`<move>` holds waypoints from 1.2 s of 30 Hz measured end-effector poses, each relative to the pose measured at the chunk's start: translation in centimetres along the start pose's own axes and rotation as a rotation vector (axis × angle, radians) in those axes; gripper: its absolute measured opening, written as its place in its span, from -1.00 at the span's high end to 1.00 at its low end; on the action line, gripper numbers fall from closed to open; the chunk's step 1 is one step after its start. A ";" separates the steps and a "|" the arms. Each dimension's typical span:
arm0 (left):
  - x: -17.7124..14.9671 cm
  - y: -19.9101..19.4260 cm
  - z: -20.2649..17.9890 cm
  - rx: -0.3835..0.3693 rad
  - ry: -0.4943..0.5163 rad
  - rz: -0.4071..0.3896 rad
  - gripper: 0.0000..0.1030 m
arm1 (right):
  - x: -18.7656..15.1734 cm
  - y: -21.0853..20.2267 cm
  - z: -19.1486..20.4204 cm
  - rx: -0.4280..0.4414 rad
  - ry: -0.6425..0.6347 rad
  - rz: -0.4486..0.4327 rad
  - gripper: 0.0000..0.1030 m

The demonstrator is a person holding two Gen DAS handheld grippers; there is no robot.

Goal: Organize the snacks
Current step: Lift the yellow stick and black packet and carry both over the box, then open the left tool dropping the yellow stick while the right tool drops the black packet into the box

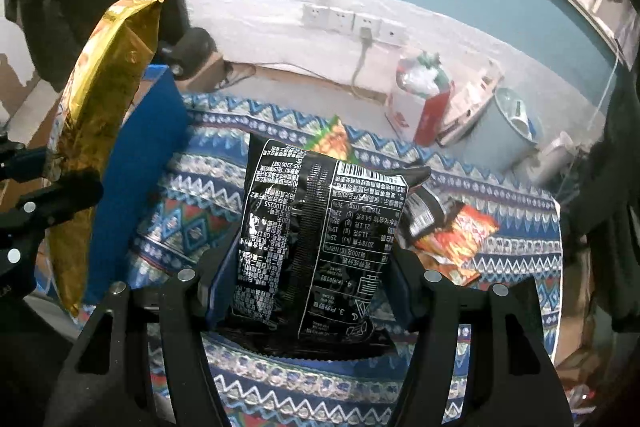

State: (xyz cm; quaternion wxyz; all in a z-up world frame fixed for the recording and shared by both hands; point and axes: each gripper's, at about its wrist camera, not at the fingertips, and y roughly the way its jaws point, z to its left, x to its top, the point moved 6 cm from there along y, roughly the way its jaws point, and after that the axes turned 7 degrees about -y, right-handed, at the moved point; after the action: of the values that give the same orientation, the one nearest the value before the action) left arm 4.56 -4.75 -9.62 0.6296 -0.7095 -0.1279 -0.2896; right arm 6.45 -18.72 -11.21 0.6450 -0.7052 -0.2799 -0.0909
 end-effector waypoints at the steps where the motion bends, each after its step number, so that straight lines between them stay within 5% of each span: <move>1: 0.1 -0.2 0.3 0.001 -0.007 -0.002 0.40 | 0.3 -0.1 0.2 0.002 -0.003 -0.005 -0.23; 36: -2.5 -3.1 17.3 0.136 -0.311 -0.042 0.40 | 9.5 1.6 14.8 0.163 -0.176 -0.076 -0.23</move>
State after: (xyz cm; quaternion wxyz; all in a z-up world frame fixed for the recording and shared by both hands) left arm 5.23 12.97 -9.20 0.6424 -0.6988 -0.2578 -0.1804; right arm 11.63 -1.94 -10.16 0.6694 -0.6444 -0.3684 -0.0302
